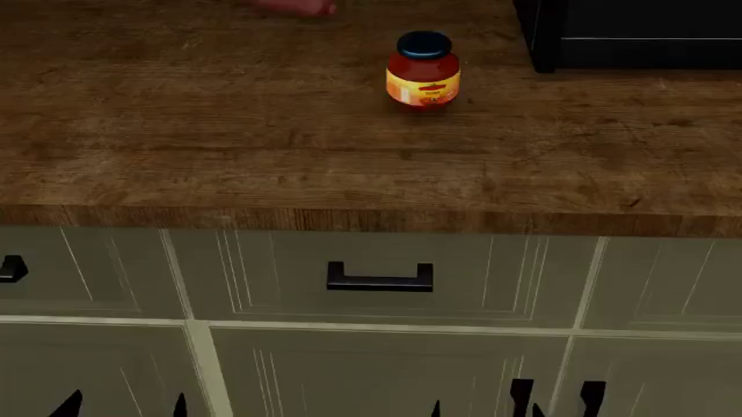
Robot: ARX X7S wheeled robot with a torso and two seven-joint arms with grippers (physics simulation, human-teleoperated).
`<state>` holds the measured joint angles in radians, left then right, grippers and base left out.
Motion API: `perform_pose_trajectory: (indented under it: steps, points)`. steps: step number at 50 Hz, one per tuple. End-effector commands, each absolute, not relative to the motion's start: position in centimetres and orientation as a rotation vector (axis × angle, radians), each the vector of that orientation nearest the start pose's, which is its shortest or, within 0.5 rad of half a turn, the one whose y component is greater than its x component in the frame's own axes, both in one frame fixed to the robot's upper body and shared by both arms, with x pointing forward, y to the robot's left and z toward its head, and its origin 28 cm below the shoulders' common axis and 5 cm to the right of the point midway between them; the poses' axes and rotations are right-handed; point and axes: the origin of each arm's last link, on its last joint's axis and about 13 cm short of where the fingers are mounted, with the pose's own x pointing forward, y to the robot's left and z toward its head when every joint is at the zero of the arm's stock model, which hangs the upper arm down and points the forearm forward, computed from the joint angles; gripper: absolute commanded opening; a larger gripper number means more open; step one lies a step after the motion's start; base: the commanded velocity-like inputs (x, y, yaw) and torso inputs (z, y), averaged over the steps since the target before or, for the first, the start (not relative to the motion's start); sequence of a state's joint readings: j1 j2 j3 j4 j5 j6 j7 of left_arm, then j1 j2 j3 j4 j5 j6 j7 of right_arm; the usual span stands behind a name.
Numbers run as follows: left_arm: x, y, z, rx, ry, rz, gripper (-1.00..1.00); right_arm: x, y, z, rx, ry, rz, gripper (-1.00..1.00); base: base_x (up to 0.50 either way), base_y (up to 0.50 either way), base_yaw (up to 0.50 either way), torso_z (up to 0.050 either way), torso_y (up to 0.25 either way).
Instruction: Close the oven door
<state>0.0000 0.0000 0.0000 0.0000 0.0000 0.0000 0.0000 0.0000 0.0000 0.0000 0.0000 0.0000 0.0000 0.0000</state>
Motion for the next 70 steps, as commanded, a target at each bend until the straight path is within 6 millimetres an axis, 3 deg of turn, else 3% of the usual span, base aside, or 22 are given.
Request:
perform_pose_trajectory:
  steps: [1, 3, 7, 26, 27, 28, 32, 34, 36, 39, 41, 44, 45, 47, 50, 53, 54, 56, 59, 68, 69, 70]
  points:
    - [21.0, 20.6, 1.3, 0.000, 0.000, 0.000, 1.00, 21.1, -9.6, 1.2, 0.000, 0.000, 0.000, 1.00, 0.00, 0.00, 0.00, 0.000, 0.000]
    - [21.5, 20.0, 2.5, 0.054, 0.008, -0.024, 1.00, 21.3, -9.5, 1.6, -0.028, -0.018, 0.033, 1.00, 0.00, 0.00, 0.00, 0.000, 0.000]
    - [21.6, 19.8, -0.8, 0.058, 0.003, -0.003, 1.00, 20.6, -9.4, 0.7, -0.049, -0.046, 0.088, 1.00, 0.00, 0.00, 0.00, 0.000, 0.000]
    - [21.7, 19.8, -0.7, 0.075, -0.007, 0.006, 1.00, 20.7, -9.4, 0.7, -0.073, -0.035, 0.078, 1.00, -0.26, 0.00, 0.00, 0.000, 0.000]
    - [21.7, 19.8, 1.2, 0.075, -0.007, 0.004, 1.00, 20.7, -9.5, 0.6, -0.073, -0.034, 0.074, 1.00, -0.34, 0.04, 0.00, 0.000, 0.000]
    - [21.7, 19.8, -0.7, 0.075, -0.004, 0.004, 1.00, 20.7, -9.5, 0.6, -0.073, -0.034, 0.071, 1.00, -0.32, 0.04, 0.00, 0.000, 0.000]
    - [21.7, 19.7, -1.0, 0.078, 0.001, 0.000, 1.00, 20.7, -9.5, 0.5, -0.072, -0.034, 0.069, 1.00, -0.31, 0.06, 0.00, 0.000, 0.000]
    - [21.8, 19.8, 0.2, 0.078, -0.001, 0.004, 1.00, 20.6, -9.5, 0.4, -0.074, -0.031, 0.067, 1.00, -0.30, 0.07, 0.00, 0.000, 0.000]
    - [21.8, 19.8, -1.1, 0.079, 0.001, 0.005, 1.00, 20.6, -9.6, 0.4, -0.076, -0.029, 0.065, 1.00, -0.30, 0.08, 0.00, 0.000, 0.000]
    - [21.9, 19.8, -1.1, 0.080, 0.000, 0.009, 1.00, 20.6, -9.5, 0.4, -0.073, -0.030, 0.067, 1.00, -0.29, 0.09, 0.00, 0.000, 0.000]
    - [21.9, 19.8, 1.0, 0.098, -0.023, 0.007, 1.00, 20.6, -9.6, 0.3, -0.073, -0.035, 0.066, 1.00, -0.08, 0.03, 0.00, 0.000, 0.000]
    - [21.8, 19.9, -1.0, 0.098, -0.040, -0.014, 1.00, 20.6, -9.6, 0.3, -0.073, -0.030, 0.068, 1.00, 0.00, 0.00, 0.00, 0.000, 0.000]
    - [21.9, 19.9, 0.1, 0.103, -0.042, -0.012, 1.00, 20.6, -9.6, 0.3, -0.072, -0.029, 0.068, 1.00, 0.00, 0.00, 0.00, 0.000, 0.000]
    - [21.9, 20.0, -1.0, 0.108, -0.031, -0.016, 1.00, 20.7, -9.6, 0.2, -0.075, -0.021, 0.066, 1.00, 0.00, 0.00, 0.00, 0.000, 0.000]
    - [22.0, 19.9, 0.9, 0.107, -0.022, -0.022, 1.00, 20.7, -9.5, 0.0, -0.086, -0.011, 0.072, 1.00, 0.00, 0.00, 0.00, 0.000, 0.000]
    - [22.1, 20.0, -1.3, 0.130, -0.040, -0.005, 1.00, 20.7, -9.5, 0.0, -0.089, -0.009, 0.071, 1.00, 0.00, 0.00, 0.00, -0.015, 0.000]
    - [22.1, 20.0, 0.3, 0.120, -0.038, -0.006, 1.00, 20.7, -9.5, 0.1, -0.090, -0.010, 0.070, 1.00, 0.00, 0.00, 0.00, -0.031, 0.000]
    - [22.0, 20.0, -1.2, 0.121, -0.040, -0.007, 1.00, 20.7, -9.5, 0.1, -0.092, -0.011, 0.067, 1.00, 0.00, 0.00, 0.00, -0.031, 0.000]
    - [22.0, 19.9, 1.1, 0.125, -0.044, -0.006, 1.00, 20.7, -9.6, 0.0, -0.093, -0.011, 0.065, 1.00, 0.00, 0.00, 0.00, -0.028, 0.000]
    - [22.0, 19.9, -1.5, 0.127, -0.036, -0.007, 1.00, 20.6, -9.7, -0.1, -0.091, -0.010, 0.060, 1.00, 0.00, 0.00, 0.00, -0.026, 0.000]
    - [22.0, 19.9, -1.5, 0.122, -0.035, -0.010, 1.00, 20.6, -9.7, -0.1, -0.090, -0.008, 0.060, 1.00, 0.00, 0.00, 0.00, -0.027, 0.000]
    - [22.0, 20.0, 0.2, 0.125, -0.022, -0.009, 1.00, 20.6, -9.7, -0.1, -0.093, -0.007, 0.060, 1.00, 0.00, 0.00, 0.00, -0.027, 0.000]
